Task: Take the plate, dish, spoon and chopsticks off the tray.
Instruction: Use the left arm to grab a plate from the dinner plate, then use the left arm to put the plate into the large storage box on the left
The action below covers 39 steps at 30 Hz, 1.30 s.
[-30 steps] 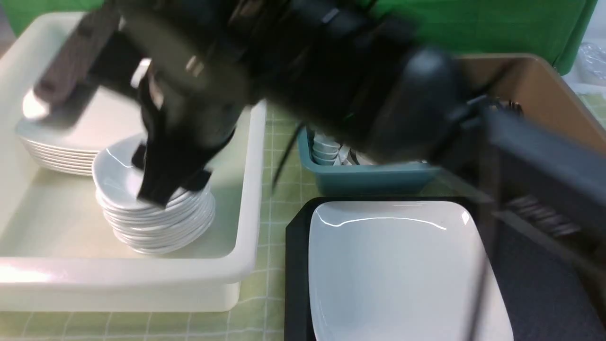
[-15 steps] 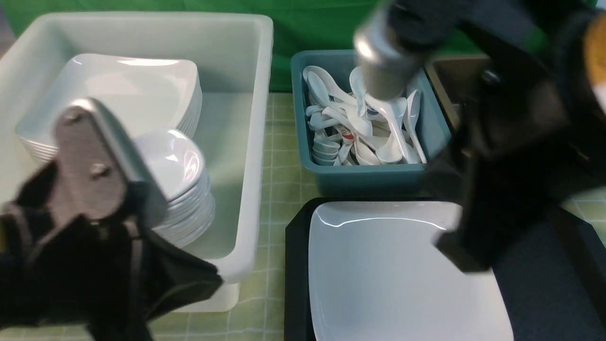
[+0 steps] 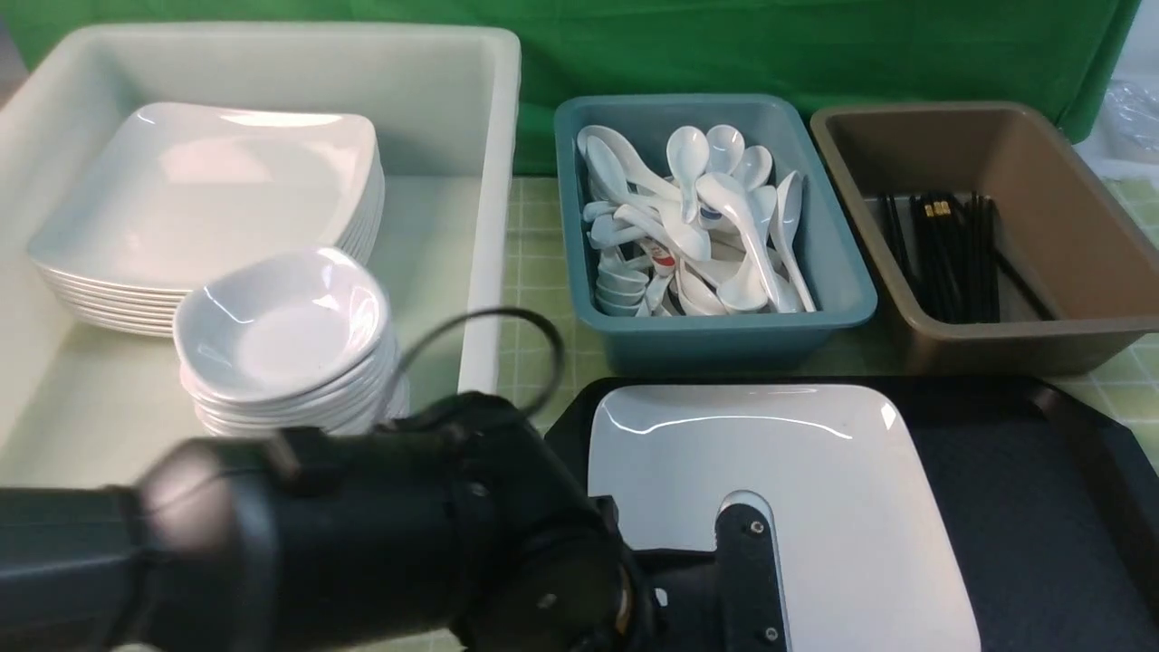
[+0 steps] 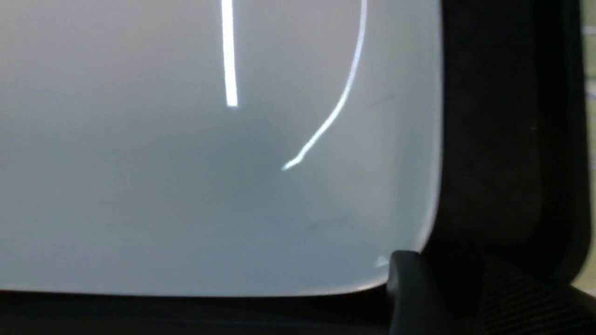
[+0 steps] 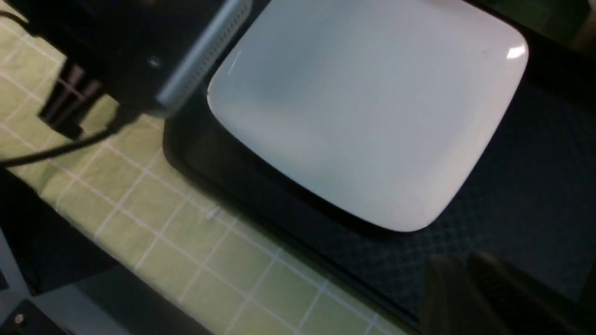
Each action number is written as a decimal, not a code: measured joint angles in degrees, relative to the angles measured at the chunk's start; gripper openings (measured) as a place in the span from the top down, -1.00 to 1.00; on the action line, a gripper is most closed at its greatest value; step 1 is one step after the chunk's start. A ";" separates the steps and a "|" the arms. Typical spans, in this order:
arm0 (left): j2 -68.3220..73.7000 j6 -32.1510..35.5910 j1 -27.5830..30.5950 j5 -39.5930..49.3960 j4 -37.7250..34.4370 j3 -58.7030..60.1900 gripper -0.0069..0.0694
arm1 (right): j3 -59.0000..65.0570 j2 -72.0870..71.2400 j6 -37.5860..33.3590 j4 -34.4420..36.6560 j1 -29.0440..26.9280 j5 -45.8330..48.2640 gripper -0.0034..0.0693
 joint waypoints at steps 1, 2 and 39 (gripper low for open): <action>1.23 -0.44 0.00 -0.72 1.39 -0.08 0.04 | 0.34 -1.25 0.28 0.00 0.00 -0.44 0.66; 1.75 -0.49 0.00 -1.03 2.33 -0.12 -0.05 | 0.49 -2.07 0.43 0.06 0.00 -0.64 0.66; -9.18 1.69 -8.76 -3.03 6.53 -1.53 0.71 | 0.80 -3.84 0.66 -0.86 0.00 -3.75 0.56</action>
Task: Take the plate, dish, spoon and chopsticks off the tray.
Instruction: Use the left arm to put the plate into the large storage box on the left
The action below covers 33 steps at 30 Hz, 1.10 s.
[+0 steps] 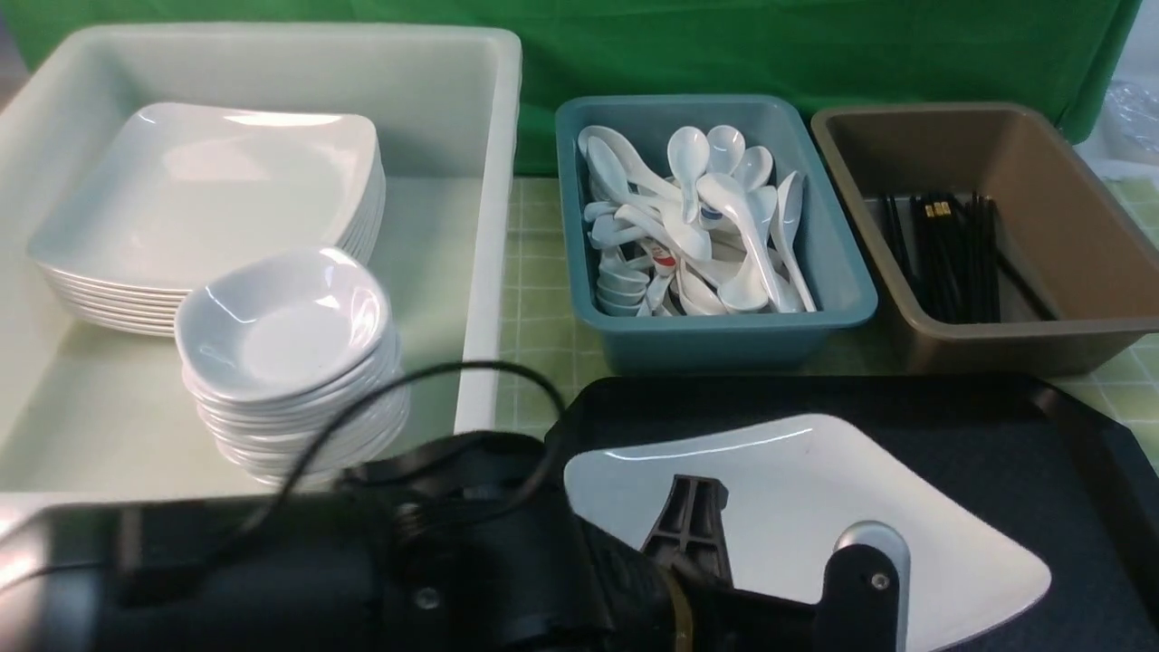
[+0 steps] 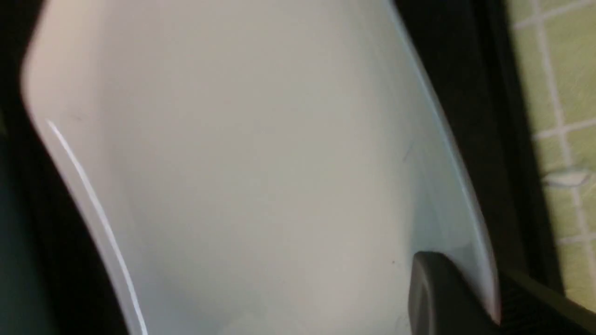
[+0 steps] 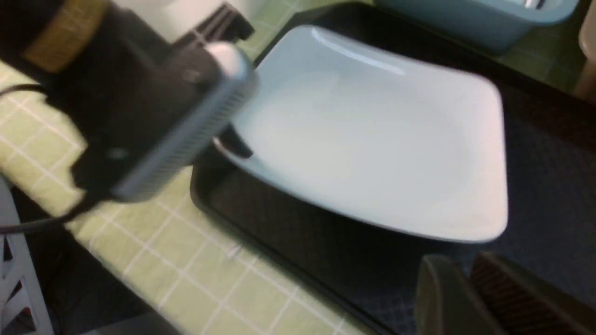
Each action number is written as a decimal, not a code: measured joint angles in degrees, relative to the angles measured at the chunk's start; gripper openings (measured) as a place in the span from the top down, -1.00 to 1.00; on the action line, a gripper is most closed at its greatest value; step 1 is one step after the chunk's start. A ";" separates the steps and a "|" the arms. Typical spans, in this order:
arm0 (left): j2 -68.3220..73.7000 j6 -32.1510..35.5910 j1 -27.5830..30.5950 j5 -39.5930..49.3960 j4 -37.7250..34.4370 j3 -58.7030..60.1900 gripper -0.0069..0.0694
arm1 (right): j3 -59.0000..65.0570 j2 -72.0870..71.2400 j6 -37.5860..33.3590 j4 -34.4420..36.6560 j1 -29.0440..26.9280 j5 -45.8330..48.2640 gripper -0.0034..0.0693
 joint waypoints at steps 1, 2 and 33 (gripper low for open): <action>-3.39 -0.12 -0.31 0.75 -1.11 0.00 0.73 | 0.00 0.00 1.76 -2.05 0.00 -0.24 0.56; -5.13 -0.48 -0.31 1.12 -1.89 0.00 0.74 | 0.00 0.00 3.34 -3.93 0.00 -0.31 0.56; -5.77 -7.93 47.60 0.28 13.75 -15.34 0.73 | -4.55 7.95 7.20 -13.05 0.00 -16.86 0.83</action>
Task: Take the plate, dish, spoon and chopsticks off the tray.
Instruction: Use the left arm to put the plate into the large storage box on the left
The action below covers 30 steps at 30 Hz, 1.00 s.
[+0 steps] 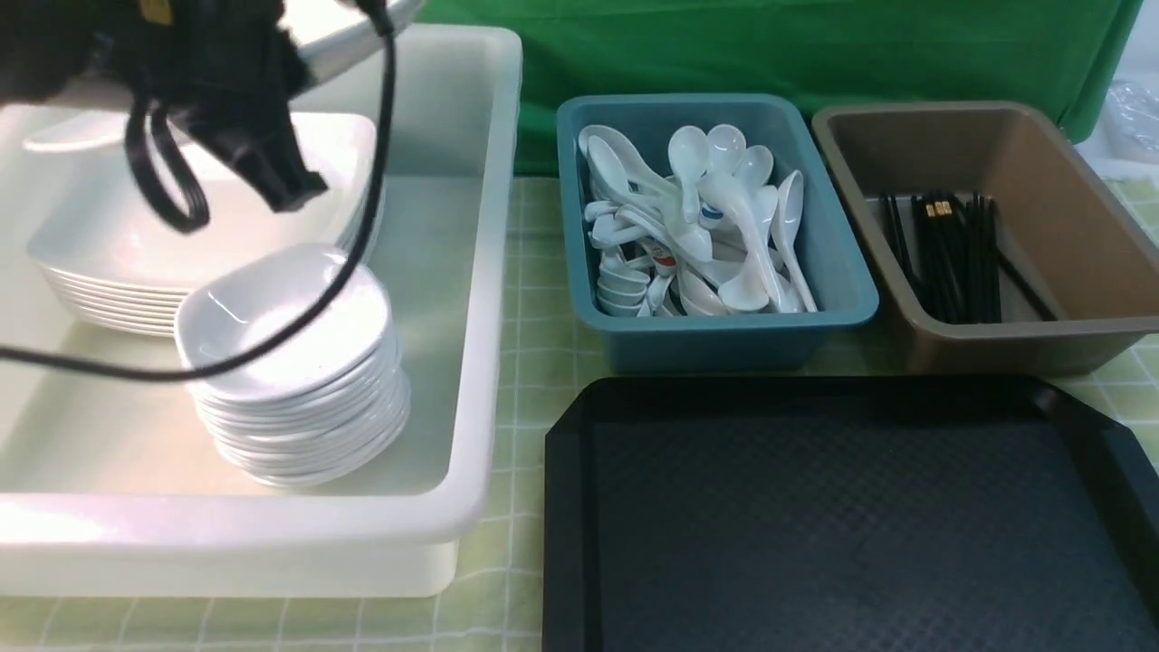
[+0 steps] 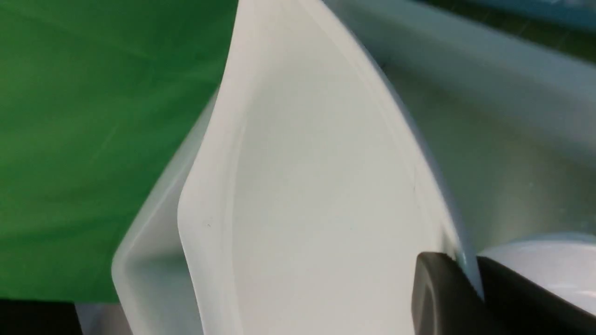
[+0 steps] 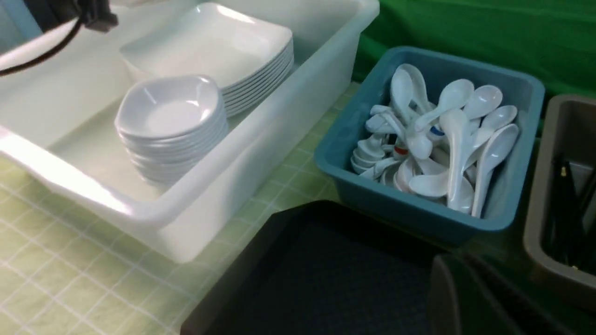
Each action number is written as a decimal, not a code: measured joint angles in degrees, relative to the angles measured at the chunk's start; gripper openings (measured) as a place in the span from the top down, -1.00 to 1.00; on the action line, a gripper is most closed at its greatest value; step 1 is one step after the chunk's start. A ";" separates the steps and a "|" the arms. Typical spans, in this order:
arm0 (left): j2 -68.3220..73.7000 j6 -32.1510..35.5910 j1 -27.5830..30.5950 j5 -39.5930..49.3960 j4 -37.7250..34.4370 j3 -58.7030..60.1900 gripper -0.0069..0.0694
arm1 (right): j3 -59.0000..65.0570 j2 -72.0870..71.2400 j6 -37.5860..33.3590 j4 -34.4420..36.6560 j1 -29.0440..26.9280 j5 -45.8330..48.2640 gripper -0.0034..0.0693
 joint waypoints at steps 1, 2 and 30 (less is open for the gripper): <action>1.95 0.05 1.35 -0.42 0.47 0.00 0.73 | 0.00 0.12 -0.87 0.73 0.00 -0.13 0.83; 2.36 0.05 1.95 -0.59 0.57 0.00 0.73 | 0.00 0.12 -1.06 1.06 0.00 -0.19 0.83; 21.34 6.71 7.59 1.51 -0.94 -7.43 -0.26 | 0.00 0.18 -9.88 15.61 0.00 -0.32 0.81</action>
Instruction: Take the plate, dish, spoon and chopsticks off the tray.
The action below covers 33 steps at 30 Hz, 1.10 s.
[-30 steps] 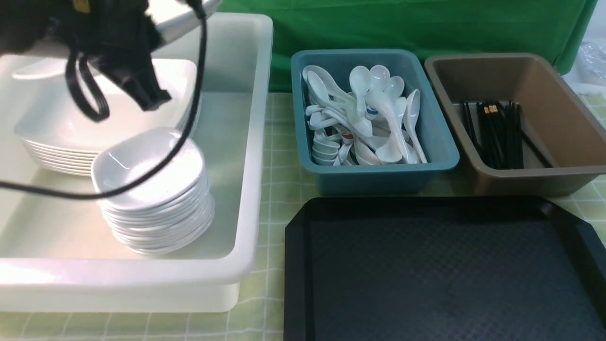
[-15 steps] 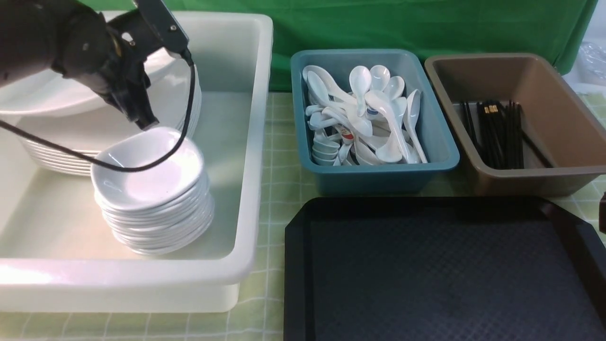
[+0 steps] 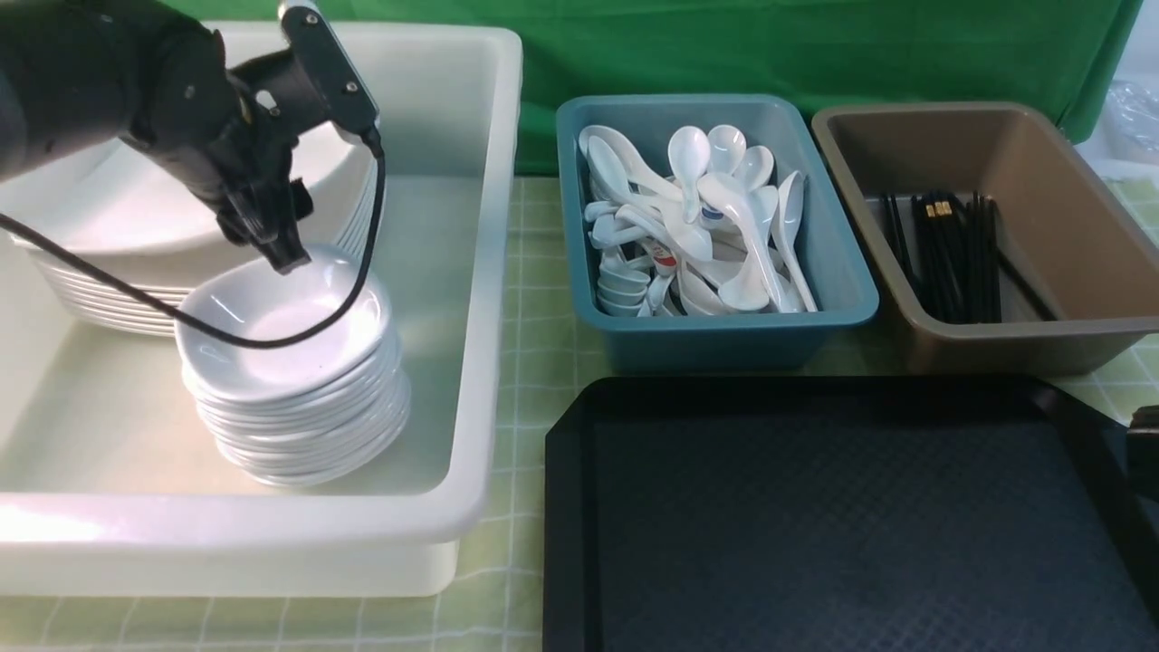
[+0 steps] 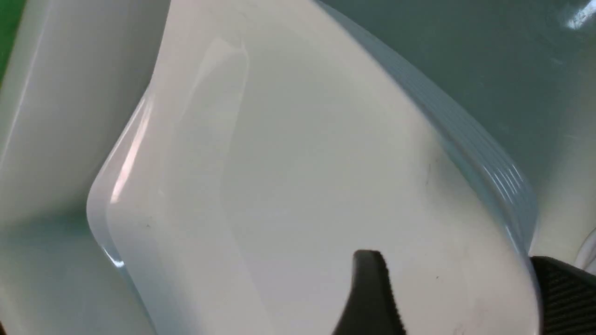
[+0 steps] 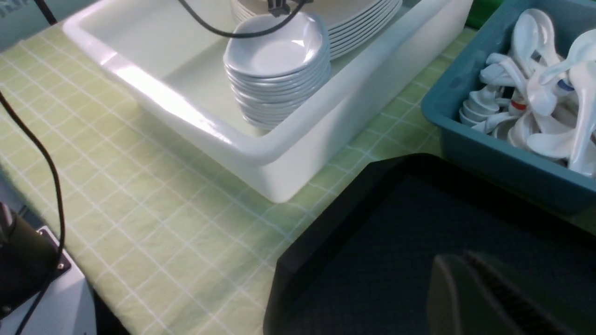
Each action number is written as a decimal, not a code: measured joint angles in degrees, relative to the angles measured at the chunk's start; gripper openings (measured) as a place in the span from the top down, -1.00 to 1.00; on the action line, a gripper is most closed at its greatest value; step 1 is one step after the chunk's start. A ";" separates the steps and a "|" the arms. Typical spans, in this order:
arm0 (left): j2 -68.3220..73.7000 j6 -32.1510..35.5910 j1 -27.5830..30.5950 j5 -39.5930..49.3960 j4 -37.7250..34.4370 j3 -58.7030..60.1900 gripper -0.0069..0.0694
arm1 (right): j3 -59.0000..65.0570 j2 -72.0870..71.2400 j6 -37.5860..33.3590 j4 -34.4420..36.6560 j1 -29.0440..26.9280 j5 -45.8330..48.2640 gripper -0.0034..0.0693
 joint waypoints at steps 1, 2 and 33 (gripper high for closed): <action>0.00 0.00 0.00 0.19 0.01 0.00 -0.33 | 0.00 0.00 -0.06 0.09 0.00 0.06 0.81; 0.00 0.00 0.00 0.57 0.01 0.00 -0.41 | 0.00 0.00 -0.06 0.09 0.00 0.17 0.81; -72.29 11.96 0.00 -18.51 -58.95 43.99 0.79 | 0.00 0.00 -0.28 -0.98 0.00 -0.16 0.72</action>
